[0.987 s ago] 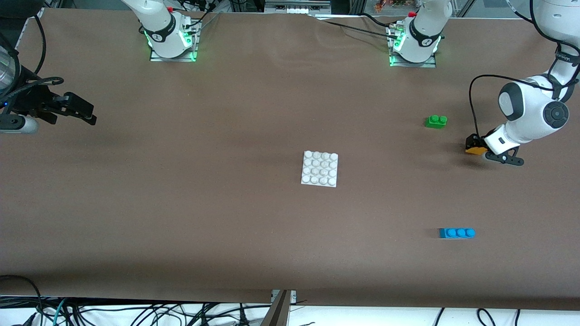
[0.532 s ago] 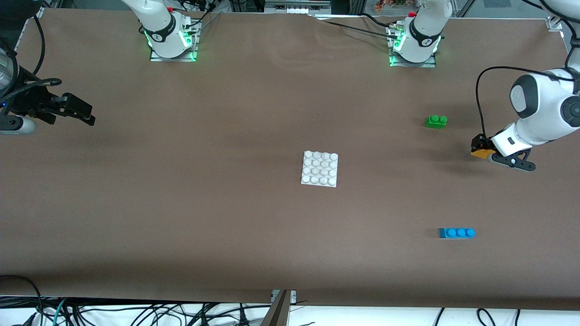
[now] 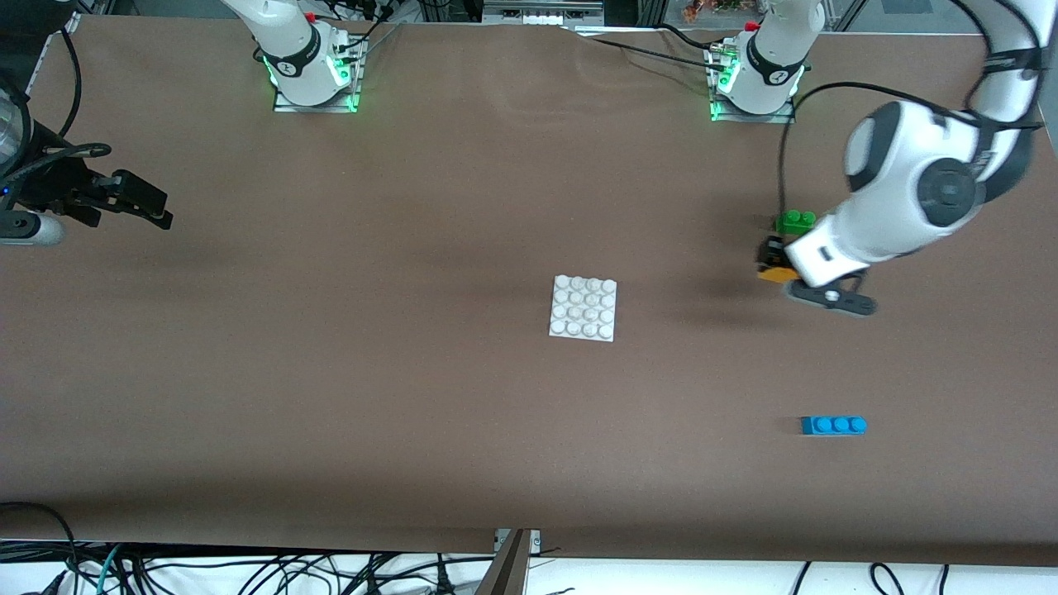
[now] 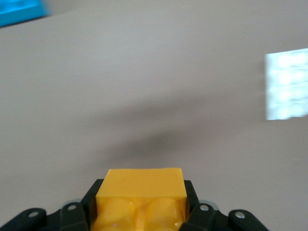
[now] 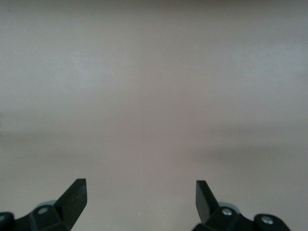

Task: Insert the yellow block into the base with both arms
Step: 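Carry the yellow brick over the white base plate with the left gripper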

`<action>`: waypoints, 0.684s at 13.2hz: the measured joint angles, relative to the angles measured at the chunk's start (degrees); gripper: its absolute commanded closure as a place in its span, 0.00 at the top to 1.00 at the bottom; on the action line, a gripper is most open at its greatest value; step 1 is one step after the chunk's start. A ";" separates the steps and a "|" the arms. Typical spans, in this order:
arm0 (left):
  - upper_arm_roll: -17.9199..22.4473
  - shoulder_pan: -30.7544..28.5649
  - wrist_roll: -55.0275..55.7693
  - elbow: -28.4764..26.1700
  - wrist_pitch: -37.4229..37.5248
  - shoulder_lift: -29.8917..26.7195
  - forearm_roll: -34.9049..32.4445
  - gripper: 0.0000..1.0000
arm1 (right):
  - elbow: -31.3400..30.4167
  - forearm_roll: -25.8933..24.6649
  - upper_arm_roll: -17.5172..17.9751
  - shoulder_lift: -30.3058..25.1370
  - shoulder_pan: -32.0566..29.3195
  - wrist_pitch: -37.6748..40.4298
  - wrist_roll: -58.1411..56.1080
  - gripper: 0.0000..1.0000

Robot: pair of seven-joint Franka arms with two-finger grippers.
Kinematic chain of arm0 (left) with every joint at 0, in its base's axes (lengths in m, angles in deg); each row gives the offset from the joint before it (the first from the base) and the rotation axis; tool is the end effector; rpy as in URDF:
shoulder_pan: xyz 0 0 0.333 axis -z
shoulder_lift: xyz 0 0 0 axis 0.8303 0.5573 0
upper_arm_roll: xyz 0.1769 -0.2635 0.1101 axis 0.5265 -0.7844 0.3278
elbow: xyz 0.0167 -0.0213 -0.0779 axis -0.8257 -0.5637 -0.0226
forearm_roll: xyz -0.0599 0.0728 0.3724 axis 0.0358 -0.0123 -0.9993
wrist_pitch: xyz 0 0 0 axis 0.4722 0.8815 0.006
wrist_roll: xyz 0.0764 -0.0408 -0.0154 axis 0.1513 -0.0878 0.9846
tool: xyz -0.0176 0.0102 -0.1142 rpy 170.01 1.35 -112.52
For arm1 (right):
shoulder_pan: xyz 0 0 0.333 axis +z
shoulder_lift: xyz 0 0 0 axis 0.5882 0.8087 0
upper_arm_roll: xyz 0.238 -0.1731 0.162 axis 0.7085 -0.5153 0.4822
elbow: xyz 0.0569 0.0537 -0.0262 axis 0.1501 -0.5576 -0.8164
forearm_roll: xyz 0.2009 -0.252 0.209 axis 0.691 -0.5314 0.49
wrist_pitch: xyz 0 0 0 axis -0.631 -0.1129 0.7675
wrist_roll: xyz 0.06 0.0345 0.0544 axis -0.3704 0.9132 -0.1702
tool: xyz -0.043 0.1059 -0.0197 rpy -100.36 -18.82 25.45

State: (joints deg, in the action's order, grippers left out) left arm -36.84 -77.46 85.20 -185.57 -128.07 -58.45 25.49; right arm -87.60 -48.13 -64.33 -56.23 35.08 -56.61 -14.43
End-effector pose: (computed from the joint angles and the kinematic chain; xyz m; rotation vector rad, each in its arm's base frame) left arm 0.5586 -0.1248 0.3862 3.0341 -0.3728 -0.2092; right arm 0.5746 0.0341 0.6199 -3.1226 0.0512 0.0030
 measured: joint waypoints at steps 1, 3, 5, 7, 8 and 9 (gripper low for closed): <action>-1.20 3.01 3.86 1.75 -0.07 2.15 0.00 0.21 | 0.00 0.00 -0.01 0.01 -0.01 0.00 0.01 1.00; -0.98 11.92 13.96 7.02 -0.29 8.05 -2.01 0.21 | -0.01 0.00 -0.01 0.02 -0.05 0.01 0.02 1.00; -0.45 19.59 24.26 13.18 -0.45 15.49 -9.07 0.21 | -0.01 0.00 0.00 0.02 -0.07 0.03 0.02 1.00; -0.07 23.86 31.33 16.61 -3.18 22.18 -14.08 0.21 | -0.01 0.00 0.00 0.02 -0.08 0.03 0.02 1.00; 0.13 24.73 33.25 17.19 -6.49 24.65 -14.94 0.21 | -0.01 0.00 0.00 0.02 -0.08 0.03 0.02 1.00; 0.30 25.09 34.50 17.48 -9.45 26.70 -15.41 0.21 | -0.01 0.00 0.00 0.02 -0.08 0.03 0.02 1.00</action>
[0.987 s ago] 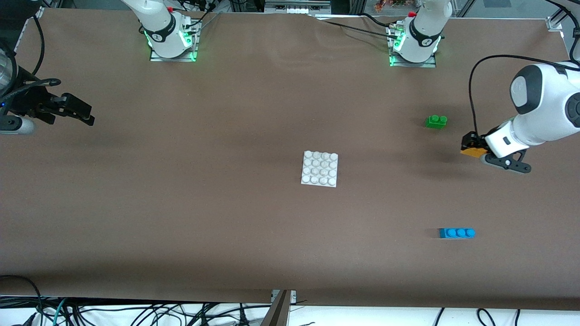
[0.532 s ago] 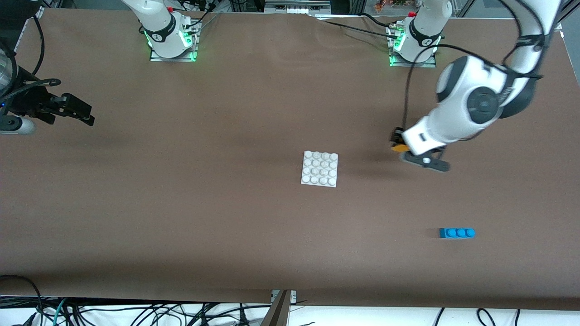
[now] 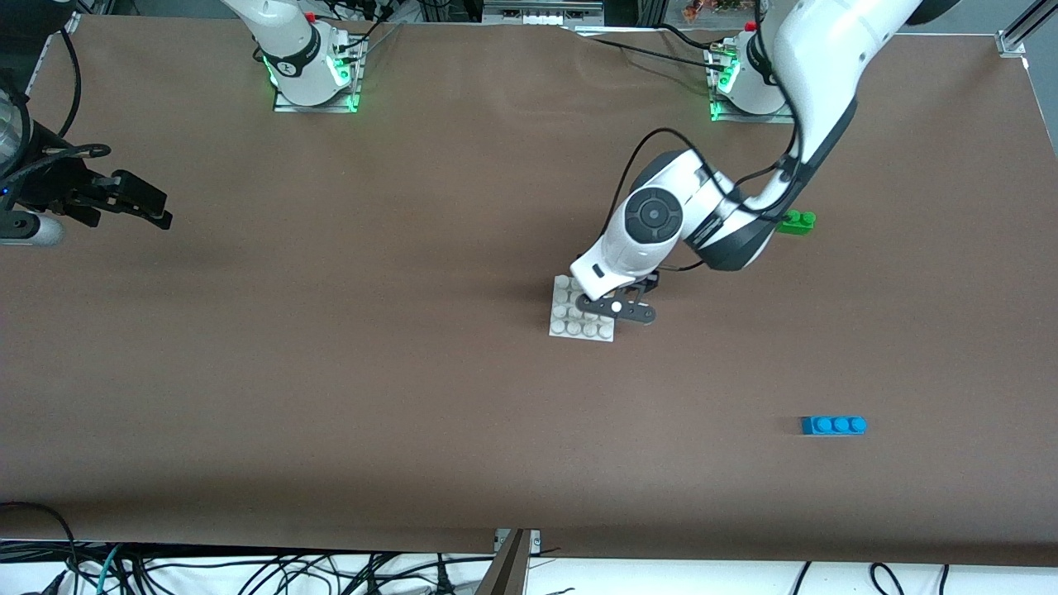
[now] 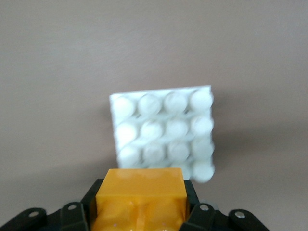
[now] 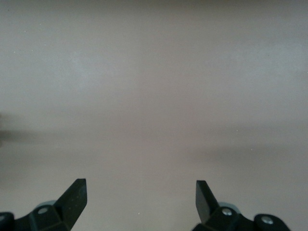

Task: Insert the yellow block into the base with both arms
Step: 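Carry the yellow brick over the white base plate with the left gripper, then press the yellow brick onto the base plate studs with the left gripper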

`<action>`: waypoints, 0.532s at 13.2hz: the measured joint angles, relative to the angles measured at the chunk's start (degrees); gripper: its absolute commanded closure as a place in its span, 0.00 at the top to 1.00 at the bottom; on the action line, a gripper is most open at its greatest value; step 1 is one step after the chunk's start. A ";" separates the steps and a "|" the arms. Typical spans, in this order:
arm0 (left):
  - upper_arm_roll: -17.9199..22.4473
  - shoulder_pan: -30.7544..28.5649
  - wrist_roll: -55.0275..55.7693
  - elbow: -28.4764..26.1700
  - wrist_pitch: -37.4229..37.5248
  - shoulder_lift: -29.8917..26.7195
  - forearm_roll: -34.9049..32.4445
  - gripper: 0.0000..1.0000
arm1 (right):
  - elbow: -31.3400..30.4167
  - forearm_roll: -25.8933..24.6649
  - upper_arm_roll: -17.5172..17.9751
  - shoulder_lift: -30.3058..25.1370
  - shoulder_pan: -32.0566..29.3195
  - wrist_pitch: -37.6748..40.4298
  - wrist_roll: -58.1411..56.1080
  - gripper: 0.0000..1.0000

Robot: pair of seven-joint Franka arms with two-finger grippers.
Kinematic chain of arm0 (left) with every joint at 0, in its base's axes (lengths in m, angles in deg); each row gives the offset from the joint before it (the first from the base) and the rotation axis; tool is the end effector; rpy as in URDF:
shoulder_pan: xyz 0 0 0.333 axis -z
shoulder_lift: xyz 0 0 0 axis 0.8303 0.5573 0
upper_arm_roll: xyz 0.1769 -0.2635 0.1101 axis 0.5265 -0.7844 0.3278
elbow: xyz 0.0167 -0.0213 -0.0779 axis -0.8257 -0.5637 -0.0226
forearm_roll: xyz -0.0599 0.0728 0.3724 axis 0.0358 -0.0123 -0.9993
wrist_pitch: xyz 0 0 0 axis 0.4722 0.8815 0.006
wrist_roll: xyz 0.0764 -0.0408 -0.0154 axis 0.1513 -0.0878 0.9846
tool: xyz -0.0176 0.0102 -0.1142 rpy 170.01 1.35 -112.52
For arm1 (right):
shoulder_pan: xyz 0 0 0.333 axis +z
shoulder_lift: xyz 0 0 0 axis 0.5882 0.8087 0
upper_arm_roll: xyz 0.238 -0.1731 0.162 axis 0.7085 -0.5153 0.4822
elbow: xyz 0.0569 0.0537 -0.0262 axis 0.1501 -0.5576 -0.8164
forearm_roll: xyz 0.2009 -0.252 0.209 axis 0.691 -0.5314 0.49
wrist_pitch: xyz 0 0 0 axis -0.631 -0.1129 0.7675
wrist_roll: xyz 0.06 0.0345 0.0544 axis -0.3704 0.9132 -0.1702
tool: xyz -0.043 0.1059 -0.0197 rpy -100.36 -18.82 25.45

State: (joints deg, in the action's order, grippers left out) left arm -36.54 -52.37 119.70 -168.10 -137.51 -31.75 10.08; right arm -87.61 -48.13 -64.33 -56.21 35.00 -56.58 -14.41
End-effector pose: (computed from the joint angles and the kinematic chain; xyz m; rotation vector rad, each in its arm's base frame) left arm 0.5684 -0.3718 0.2736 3.0414 -0.2137 -0.1482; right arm 0.5747 0.0332 0.6196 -3.1226 0.0539 0.0046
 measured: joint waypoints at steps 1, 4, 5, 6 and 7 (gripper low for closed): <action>0.33 0.29 0.57 0.19 -1.76 1.58 -0.79 0.21 | 0.00 0.00 0.00 0.00 0.00 0.00 0.00 1.00; 4.38 4.76 2.45 0.68 -2.75 3.37 -2.58 0.21 | 0.00 0.00 0.00 0.00 -0.01 0.00 0.00 1.00; 5.96 6.89 2.84 0.72 -3.25 3.64 -2.61 0.21 | 0.00 0.00 0.00 0.00 -0.01 0.00 0.01 1.00; 7.11 8.59 3.33 0.76 -4.23 4.01 -2.61 0.21 | 0.00 0.00 0.00 0.00 -0.01 0.00 0.01 1.00; 7.90 9.75 3.72 0.82 -5.09 4.38 -2.76 0.21 | 0.00 0.00 0.00 0.00 -0.01 0.00 0.01 1.00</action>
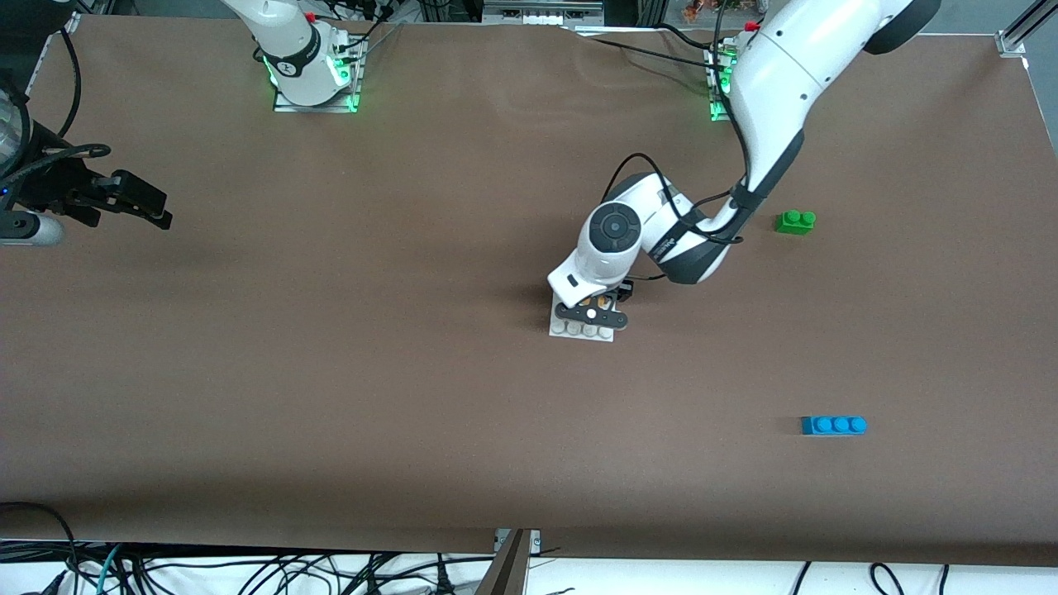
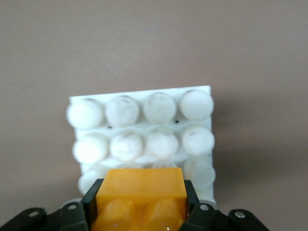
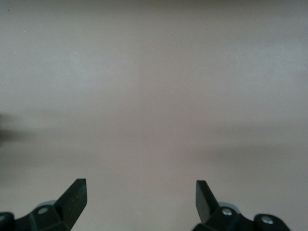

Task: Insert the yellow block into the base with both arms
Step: 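Press the yellow brick onto the base plate studs with the left gripper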

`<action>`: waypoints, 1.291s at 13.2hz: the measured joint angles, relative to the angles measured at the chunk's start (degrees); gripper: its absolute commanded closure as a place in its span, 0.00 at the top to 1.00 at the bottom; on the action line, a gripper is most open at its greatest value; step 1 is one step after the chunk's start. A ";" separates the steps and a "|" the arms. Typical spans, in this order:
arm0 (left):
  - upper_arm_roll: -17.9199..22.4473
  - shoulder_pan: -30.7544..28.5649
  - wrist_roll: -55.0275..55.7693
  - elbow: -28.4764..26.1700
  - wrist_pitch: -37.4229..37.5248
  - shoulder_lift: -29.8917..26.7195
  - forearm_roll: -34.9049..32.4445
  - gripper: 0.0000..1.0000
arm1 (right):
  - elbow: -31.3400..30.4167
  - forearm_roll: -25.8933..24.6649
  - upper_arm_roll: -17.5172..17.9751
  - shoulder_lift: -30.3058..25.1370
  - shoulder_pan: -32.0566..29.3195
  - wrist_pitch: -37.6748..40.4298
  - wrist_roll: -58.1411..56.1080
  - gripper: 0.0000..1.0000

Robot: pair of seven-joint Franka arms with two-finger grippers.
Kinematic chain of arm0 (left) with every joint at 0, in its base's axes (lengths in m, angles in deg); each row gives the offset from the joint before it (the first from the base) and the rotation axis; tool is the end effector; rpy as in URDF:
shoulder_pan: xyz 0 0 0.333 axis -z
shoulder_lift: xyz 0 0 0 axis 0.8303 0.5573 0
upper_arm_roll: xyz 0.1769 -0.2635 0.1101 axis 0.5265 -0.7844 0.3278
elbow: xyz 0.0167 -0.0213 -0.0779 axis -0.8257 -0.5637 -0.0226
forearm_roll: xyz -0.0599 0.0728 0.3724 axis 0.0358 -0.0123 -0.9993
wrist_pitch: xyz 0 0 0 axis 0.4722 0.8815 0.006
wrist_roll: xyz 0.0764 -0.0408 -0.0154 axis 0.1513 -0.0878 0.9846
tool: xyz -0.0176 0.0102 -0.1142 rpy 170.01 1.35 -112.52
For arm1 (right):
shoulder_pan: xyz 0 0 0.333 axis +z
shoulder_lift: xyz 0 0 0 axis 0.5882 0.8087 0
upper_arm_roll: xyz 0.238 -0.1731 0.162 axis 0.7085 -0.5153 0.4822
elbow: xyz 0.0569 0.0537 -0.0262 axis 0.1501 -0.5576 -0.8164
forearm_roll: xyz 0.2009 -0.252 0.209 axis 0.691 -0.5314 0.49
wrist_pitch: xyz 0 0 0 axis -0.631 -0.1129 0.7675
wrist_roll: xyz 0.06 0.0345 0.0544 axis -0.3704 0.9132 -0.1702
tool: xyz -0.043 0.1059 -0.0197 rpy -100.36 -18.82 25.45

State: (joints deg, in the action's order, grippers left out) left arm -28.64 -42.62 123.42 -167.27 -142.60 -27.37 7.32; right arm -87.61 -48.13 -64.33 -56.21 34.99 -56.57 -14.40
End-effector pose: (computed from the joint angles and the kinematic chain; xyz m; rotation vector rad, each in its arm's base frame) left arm 0.5510 -0.4064 0.2125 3.1046 -0.2446 -0.1017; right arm 0.5747 0.0331 0.6196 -3.1226 0.0544 0.0049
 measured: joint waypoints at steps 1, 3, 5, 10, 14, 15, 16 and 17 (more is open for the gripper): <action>0.59 0.59 0.08 0.10 -0.38 0.16 -0.03 0.20 | 0.00 0.00 0.00 0.00 0.00 0.00 0.00 1.00; 0.76 0.67 0.08 0.24 -0.69 0.54 -0.03 0.21 | 0.00 0.00 0.00 0.00 0.00 0.00 0.00 1.00; 0.77 0.67 0.08 0.33 -0.71 0.71 -0.03 0.84 | 0.00 0.00 0.00 0.00 0.00 0.00 0.01 1.00; 1.13 0.24 0.08 1.06 -0.72 0.77 -0.04 1.00 | 0.00 0.00 0.00 0.00 0.00 0.00 0.02 1.00; 0.88 -0.14 0.11 3.88 7.09 -3.72 2.28 1.00 | 0.01 0.00 0.00 0.00 0.00 0.00 0.02 1.00; 0.89 -0.53 0.09 4.35 10.51 -6.77 4.13 1.00 | 0.02 0.00 0.00 0.00 0.00 0.00 0.02 1.00; 0.89 -1.38 0.01 4.55 13.64 -10.00 5.45 1.00 | 0.02 0.00 0.00 0.00 0.00 0.00 0.02 1.00; 0.90 -2.64 -0.06 4.68 16.60 -13.19 6.11 1.00 | 0.02 0.00 0.00 0.00 0.00 0.01 0.02 1.00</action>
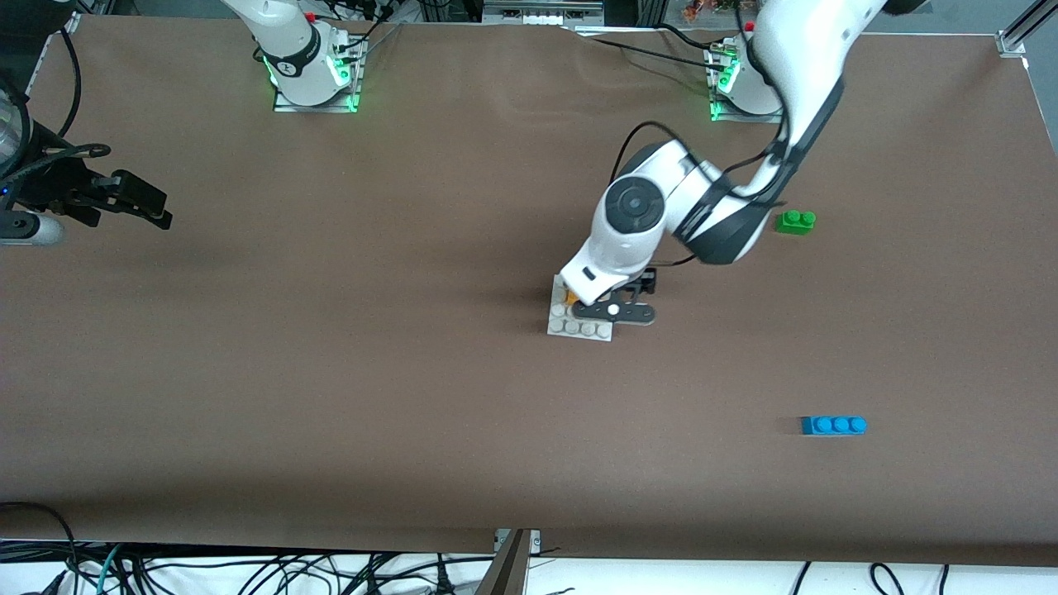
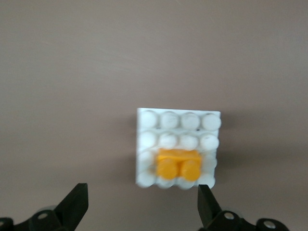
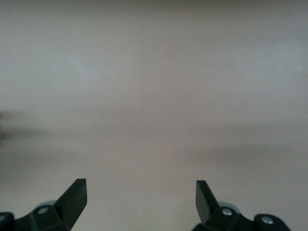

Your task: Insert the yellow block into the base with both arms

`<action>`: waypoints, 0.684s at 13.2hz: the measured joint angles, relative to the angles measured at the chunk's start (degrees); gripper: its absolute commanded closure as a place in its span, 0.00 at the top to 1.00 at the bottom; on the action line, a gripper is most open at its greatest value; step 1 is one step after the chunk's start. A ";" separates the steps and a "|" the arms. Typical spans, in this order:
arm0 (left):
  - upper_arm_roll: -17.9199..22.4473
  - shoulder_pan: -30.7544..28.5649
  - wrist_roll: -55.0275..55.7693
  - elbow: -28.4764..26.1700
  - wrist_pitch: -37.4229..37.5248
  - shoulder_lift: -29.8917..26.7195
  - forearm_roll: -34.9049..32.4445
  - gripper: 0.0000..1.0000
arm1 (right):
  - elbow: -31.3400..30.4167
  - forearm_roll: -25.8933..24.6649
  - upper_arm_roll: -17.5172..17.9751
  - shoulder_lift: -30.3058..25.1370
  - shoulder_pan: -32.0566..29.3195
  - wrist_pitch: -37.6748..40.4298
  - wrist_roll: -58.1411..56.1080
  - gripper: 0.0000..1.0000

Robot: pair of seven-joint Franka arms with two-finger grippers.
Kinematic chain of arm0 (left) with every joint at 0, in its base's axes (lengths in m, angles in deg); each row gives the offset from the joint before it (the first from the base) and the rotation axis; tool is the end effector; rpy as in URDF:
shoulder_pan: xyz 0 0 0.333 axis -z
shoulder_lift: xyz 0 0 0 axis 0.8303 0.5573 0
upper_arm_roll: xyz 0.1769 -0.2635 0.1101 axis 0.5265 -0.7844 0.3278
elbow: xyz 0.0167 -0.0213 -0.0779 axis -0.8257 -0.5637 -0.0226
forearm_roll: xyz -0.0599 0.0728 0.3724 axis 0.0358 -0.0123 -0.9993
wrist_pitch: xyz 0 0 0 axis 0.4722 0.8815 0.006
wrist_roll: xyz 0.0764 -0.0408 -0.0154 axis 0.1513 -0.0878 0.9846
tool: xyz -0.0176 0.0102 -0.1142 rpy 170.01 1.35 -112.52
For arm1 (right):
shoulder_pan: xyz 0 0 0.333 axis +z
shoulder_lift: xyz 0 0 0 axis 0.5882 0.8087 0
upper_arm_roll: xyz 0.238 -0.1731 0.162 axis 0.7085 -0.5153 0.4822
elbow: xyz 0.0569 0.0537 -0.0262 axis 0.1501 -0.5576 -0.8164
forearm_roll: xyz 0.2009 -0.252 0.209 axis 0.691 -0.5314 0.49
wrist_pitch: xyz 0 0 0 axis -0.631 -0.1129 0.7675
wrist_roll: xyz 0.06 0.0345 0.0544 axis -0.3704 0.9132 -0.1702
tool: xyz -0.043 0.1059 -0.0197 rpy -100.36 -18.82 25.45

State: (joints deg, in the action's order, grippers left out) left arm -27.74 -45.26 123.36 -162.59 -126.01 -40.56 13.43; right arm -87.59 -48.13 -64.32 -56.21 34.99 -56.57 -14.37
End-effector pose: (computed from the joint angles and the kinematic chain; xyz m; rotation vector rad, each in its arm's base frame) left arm 0.5782 -0.3599 0.3668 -3.1119 0.0387 0.0713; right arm 0.5747 0.0332 0.6197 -3.1226 0.0550 0.0043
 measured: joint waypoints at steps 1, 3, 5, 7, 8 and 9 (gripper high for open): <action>0.02 -1.56 -0.07 0.25 3.02 -3.03 0.42 1.00 | 0.00 0.00 0.00 0.00 0.00 0.00 0.00 1.00; 0.05 -5.07 -2.11 2.21 10.79 -7.73 0.67 1.00 | 0.00 0.00 0.00 0.00 0.00 0.00 0.00 1.00; 0.21 -9.01 -8.10 6.70 19.10 -9.90 2.23 1.00 | 0.00 0.00 0.00 0.00 0.00 0.01 0.00 1.00; 0.49 -14.74 -13.63 11.35 23.87 -10.56 6.44 1.00 | 0.00 0.00 0.01 0.00 0.00 0.02 0.00 1.00; 0.58 -18.30 -17.54 12.68 24.92 -10.95 7.93 1.00 | 0.00 0.00 0.02 0.00 0.00 0.03 0.00 1.00; 1.03 -21.53 -22.11 13.23 25.24 -11.55 8.90 1.00 | 0.01 0.00 0.02 0.00 0.00 0.04 0.00 1.00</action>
State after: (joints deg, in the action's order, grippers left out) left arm -26.71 -66.79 101.25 -149.36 -100.76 -52.11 22.33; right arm -87.59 -48.13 -64.30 -56.21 34.99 -56.53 -14.37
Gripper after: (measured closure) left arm 0.000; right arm 0.000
